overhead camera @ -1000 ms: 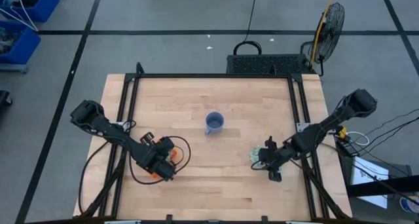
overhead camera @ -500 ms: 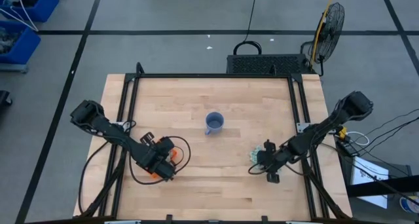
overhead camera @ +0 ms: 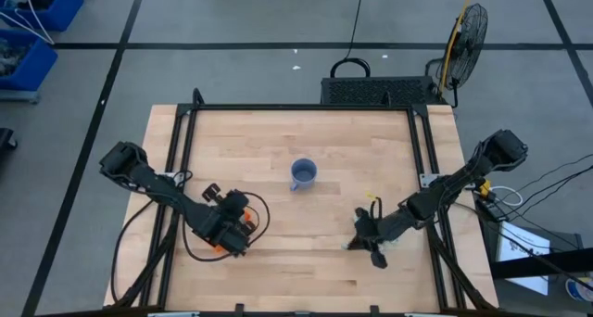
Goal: Pick and place Stevia / Truvia into bins
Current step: Put the green stevia packet into the orange basket
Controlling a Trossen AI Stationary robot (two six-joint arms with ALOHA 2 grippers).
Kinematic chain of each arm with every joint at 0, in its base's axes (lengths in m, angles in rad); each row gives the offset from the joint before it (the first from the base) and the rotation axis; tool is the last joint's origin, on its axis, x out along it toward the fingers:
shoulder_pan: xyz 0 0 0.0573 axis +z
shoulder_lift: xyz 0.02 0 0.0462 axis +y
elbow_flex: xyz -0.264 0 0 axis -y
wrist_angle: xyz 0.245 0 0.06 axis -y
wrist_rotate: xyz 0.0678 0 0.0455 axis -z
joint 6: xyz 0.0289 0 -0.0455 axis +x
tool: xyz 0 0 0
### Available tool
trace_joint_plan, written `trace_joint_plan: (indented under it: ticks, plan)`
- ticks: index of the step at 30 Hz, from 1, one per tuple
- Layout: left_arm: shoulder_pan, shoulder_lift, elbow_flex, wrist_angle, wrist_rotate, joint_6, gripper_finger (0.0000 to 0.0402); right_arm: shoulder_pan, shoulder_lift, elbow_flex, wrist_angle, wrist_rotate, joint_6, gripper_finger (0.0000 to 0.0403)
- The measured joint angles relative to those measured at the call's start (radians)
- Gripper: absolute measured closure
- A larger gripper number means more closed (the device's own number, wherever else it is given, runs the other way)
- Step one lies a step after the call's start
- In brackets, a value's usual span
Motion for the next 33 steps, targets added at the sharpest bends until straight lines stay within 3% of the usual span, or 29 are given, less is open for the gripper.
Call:
trace_joint_plan:
  ticks: [4,7,12,15,18,21,25,33]
  plan:
    - [0.006,0.000,0.000,0.204,-0.140,0.127,0.0380,-0.047,0.000,0.000,0.100,0.170,-0.192,0.0399]
    - [0.025,0.000,0.000,0.424,-0.128,0.361,0.0380,-0.106,0.000,0.000,0.121,0.226,-0.262,0.0400]
    - [0.062,0.000,0.000,0.771,-0.015,0.875,0.0380,-0.192,0.000,0.000,0.154,0.144,-0.235,0.0401]
    - [0.083,0.000,0.000,0.937,-0.018,1.119,0.0380,-0.212,0.001,0.000,0.184,0.068,-0.238,0.0400]
    - [0.122,0.000,0.000,1.088,-0.025,1.158,0.0380,-0.213,0.001,0.000,0.189,0.069,-0.253,0.0399]
    - [0.180,0.000,0.000,1.169,0.150,1.160,0.0380,-0.212,0.001,0.000,0.188,0.065,-0.270,0.0399]
    - [0.245,0.015,0.001,1.227,0.380,1.161,0.0380,-0.213,0.015,0.000,0.200,-0.015,-0.288,0.0399]
    - [0.291,0.078,0.001,1.321,0.569,1.245,0.0380,-0.220,0.063,0.000,0.277,-0.037,-0.364,0.0399]
